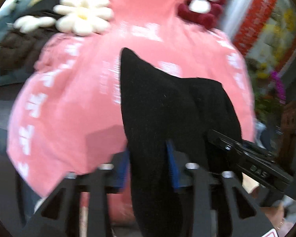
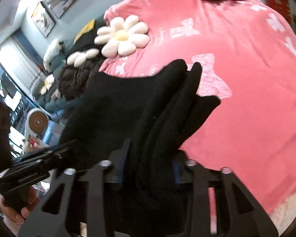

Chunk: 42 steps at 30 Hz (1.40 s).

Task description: Fold small clothes

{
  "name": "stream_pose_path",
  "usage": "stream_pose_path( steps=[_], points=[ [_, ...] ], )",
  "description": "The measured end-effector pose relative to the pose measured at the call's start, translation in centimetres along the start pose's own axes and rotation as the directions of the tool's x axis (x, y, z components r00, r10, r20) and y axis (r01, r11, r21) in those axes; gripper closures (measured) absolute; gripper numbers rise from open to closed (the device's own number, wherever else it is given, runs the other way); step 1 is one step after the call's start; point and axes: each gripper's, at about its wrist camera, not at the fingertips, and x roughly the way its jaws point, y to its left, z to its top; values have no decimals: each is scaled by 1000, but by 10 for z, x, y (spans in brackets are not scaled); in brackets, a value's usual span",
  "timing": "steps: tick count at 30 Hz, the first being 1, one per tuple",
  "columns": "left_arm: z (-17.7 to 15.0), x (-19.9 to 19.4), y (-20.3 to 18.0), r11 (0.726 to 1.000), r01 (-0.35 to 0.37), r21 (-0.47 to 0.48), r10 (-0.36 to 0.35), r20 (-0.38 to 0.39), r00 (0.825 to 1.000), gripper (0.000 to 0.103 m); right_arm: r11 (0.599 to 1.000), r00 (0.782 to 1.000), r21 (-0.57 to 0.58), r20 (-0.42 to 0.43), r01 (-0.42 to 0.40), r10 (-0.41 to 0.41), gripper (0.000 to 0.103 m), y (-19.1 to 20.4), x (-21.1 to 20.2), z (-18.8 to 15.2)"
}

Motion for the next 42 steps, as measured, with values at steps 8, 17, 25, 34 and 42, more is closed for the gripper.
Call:
stream_pose_path(
  steps=[8,17,25,34,42],
  points=[
    [-54,62,50,983,-69,-172,60,-60,996,37,952,953,14,-12,304,-304,31,-28,9,-64],
    [-81,76,9,990,-46,-131,40,-51,998,36,973,972,61,-96,221,-215,14,-46,18,-85],
    [-67,78,37,981,-63,-184,55,-52,997,36,992,967,53,-237,112,-96,11,-13,122,-28],
    [-75,86,49,978,-31,-208,18,-66,998,36,995,981,73,-185,72,-57,86,-1,119,-22],
    [-83,103,30,987,8,-160,-27,-115,993,35,981,961,83,-230,173,-150,78,-45,121,-48]
  ],
)
